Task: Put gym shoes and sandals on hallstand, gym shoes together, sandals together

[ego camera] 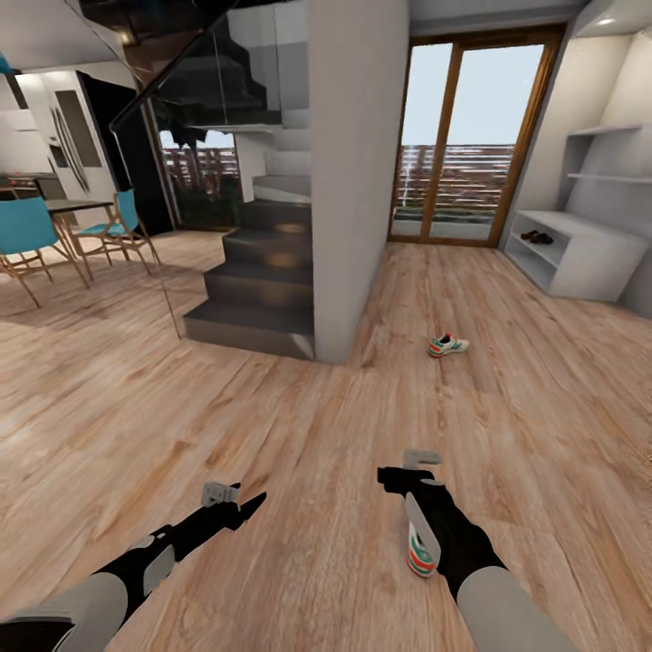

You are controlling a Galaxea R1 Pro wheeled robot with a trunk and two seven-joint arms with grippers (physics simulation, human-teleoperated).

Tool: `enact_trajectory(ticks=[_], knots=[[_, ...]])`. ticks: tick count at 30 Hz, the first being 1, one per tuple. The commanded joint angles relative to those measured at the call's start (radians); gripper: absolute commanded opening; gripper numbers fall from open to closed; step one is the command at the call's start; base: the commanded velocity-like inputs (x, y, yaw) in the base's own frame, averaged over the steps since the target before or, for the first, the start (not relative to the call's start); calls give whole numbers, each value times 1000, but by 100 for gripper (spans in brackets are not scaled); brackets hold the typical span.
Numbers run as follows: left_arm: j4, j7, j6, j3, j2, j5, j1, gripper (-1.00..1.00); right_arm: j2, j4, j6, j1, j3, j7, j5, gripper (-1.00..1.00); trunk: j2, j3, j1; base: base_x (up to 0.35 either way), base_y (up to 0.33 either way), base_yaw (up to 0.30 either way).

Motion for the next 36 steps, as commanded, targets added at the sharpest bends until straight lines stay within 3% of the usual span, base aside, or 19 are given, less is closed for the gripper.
enact_trajectory(ticks=[1,36], knots=[[1,-2,-4,-5,1,6,0,100,0,-1,4,-1,4,-9,-11,100,0,-1,0,228,199,-267],[1,-1,-4,-5,0,6,0,100,0,0,4,-1,4,-10,-10,100,0,-1,0,102,18,-267]])
